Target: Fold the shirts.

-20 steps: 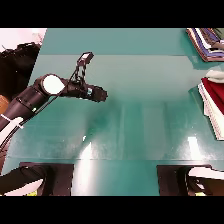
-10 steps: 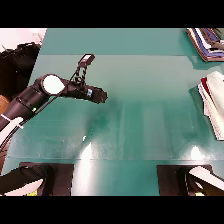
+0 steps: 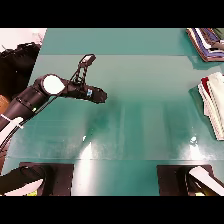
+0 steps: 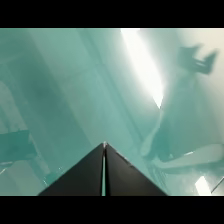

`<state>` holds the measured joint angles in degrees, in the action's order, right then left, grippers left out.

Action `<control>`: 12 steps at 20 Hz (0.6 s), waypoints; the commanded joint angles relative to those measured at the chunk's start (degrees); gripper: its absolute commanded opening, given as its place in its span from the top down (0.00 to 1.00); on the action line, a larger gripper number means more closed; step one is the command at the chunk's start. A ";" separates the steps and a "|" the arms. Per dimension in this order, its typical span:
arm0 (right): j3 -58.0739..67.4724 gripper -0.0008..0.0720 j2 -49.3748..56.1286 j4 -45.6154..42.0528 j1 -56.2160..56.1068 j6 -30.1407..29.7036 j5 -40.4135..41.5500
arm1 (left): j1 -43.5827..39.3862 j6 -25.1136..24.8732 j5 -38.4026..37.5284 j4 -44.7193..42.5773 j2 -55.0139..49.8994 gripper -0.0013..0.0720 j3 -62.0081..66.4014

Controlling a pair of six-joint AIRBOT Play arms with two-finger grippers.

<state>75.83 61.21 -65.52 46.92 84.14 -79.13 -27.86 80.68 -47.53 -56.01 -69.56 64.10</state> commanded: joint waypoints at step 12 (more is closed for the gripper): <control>23.04 0.97 11.69 6.97 -47.67 -1.33 -2.43 | -0.02 -0.09 0.61 0.61 0.02 0.95 0.07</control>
<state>95.90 71.11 -58.78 5.06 83.40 -80.27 -27.86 80.60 -46.96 -55.44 -69.56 64.10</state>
